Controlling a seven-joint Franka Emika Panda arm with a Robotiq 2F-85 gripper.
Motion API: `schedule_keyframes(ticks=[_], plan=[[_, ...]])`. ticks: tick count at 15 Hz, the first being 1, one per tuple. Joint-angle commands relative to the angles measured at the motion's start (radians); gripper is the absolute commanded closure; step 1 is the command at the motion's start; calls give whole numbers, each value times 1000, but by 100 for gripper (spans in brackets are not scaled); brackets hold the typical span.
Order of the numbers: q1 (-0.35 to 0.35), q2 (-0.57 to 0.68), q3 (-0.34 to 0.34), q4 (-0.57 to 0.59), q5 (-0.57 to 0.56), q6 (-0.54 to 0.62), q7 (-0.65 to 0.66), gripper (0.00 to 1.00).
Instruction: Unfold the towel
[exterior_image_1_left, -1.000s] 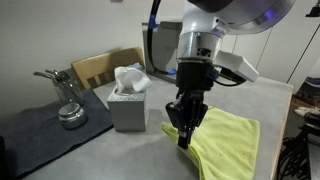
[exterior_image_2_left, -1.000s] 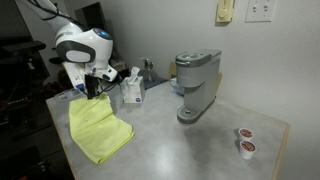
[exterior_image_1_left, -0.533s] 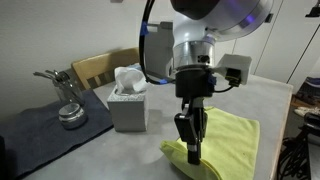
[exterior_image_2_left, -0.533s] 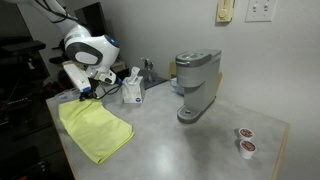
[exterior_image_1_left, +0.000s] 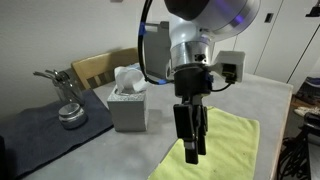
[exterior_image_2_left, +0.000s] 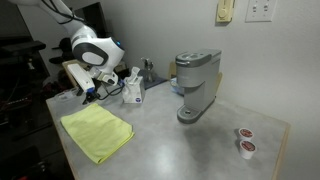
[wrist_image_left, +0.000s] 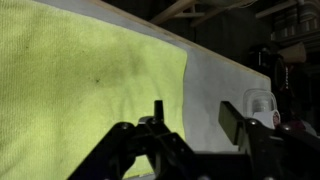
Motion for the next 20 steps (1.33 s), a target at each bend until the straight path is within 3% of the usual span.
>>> schedule_keyframes(ticks=[1,2,3,11,20], plan=[[-7,-31,-17,-4,-39,-29,66,9],[-3,-46,-24,-13,-61,-25,96,1],[-1,-61,-32,-20,-89,-24,129,0],[4,-141,-66,-32,-279,-75,379,0],[12,-212,-66,-39,-361,-132,494,0]])
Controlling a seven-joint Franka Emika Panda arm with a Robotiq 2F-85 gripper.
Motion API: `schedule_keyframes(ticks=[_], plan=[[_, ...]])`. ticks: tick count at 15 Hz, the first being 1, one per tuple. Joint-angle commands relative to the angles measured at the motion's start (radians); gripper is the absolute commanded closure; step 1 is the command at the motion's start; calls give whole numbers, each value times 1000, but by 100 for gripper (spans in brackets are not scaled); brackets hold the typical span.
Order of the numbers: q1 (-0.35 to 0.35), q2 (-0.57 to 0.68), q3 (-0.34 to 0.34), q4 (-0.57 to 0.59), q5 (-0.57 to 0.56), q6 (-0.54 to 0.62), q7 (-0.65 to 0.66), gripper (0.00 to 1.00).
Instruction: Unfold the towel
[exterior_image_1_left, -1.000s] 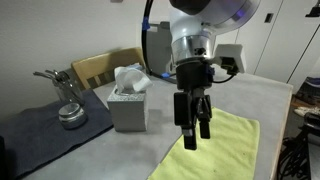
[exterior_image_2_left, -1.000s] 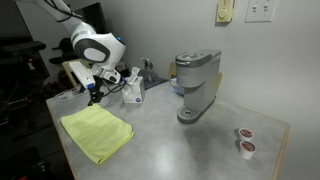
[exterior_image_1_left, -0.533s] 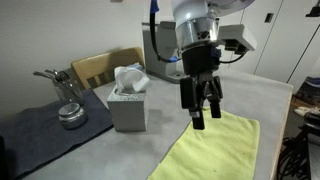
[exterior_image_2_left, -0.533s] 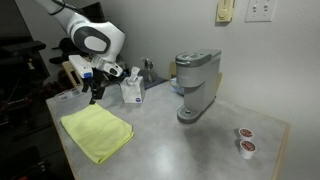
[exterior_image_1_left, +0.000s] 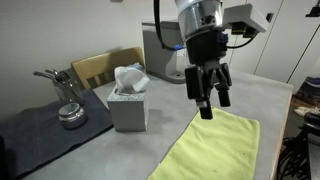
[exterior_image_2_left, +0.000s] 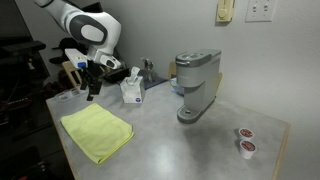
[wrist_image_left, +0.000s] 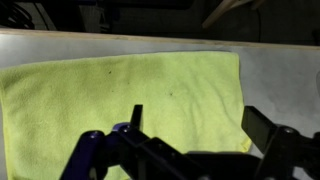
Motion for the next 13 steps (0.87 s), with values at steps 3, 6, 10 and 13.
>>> schedule_keyframes(ticks=[3,6,10,13], plan=[[11,-63,-8,-30,-32,-32,37,0],[14,-79,-8,-32,-38,-45,46,0],[13,-59,-5,-9,-20,-35,30,0],[13,-58,-5,-8,-19,-34,30,0]])
